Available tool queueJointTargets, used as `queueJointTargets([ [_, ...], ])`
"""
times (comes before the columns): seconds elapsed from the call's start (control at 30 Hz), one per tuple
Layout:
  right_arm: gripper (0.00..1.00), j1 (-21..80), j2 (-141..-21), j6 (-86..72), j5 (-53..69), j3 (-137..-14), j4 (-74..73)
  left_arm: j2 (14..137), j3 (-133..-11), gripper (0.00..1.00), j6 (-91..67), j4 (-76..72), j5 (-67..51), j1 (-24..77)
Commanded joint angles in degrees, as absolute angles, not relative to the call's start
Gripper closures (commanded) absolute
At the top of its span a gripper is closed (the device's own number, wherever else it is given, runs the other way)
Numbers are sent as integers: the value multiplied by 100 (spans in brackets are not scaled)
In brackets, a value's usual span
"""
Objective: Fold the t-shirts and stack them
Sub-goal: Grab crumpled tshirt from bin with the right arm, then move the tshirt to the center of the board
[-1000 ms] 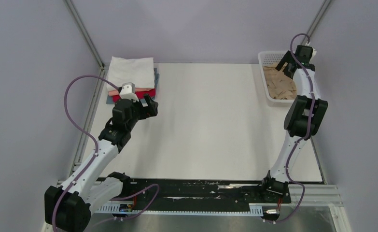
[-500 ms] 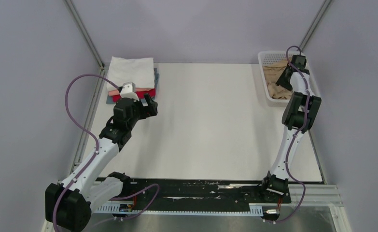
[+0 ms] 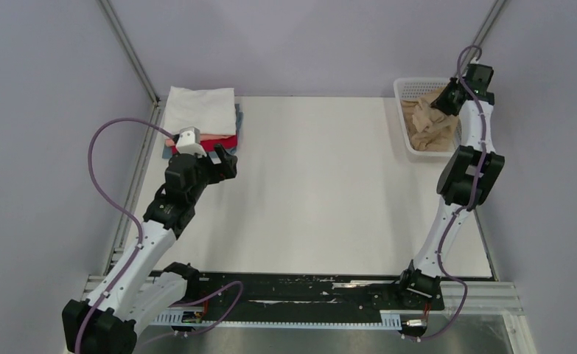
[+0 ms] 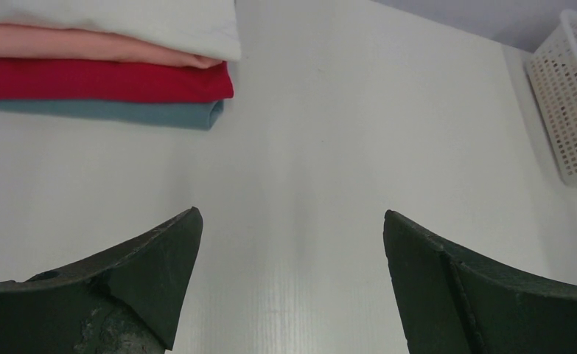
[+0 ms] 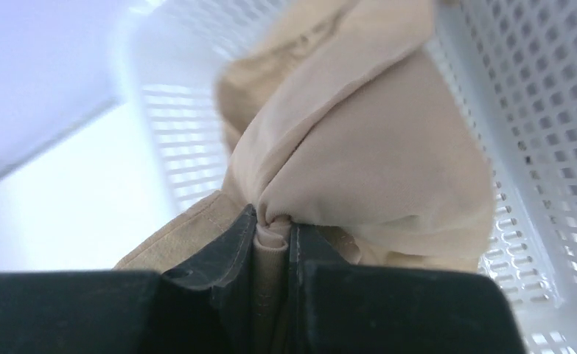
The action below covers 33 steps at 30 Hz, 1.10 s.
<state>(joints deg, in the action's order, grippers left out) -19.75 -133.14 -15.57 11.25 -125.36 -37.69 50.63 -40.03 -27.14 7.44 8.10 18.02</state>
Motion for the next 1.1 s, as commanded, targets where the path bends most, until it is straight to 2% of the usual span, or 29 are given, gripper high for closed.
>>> queueJointTargets([
  [0.0, 100, -1920, -11346, -1616, 1876, -12507, -2653, 4720, -3895, 0, -2828, 531, 744, 1810],
  [0.2, 100, -1528, -10349, -1650, 2932, -12388, -2354, 4587, -3762, 0, -2904, 453, 690, 1811],
  [0.37, 100, -675, -9779, -1543, 3695, -12353, -2252, 4616, -3752, 0, -2937, 464, 626, 1810],
  [0.6, 100, 1058, -9208, -1479, 3801, -12065, -2206, 4402, -3683, 0, -3093, 585, 789, 1813],
  [0.77, 99, 1958, -8548, -1259, 3297, -10737, -2194, 4204, -3723, 0, -3334, 990, 1393, 1808],
  [0.87, 92, 2084, -8017, -1461, 3430, -9381, -2136, 4135, -3738, 0, -3511, 1192, 1585, 1810],
  [0.93, 85, 2082, -7660, -1559, 3064, -8105, -2075, 4127, -3752, 0, -3602, 1327, 1676, 1813],
  [1.0, 74, 2024, -7427, -1471, 2590, -7094, -2066, 4159, -3754, 0, -3687, 1464, 1738, 1809],
  [1.07, 54, 1798, -7330, -1678, 1824, -6309, -2100, 4291, -3739, 0, -3752, 1518, 1710, 1810],
])
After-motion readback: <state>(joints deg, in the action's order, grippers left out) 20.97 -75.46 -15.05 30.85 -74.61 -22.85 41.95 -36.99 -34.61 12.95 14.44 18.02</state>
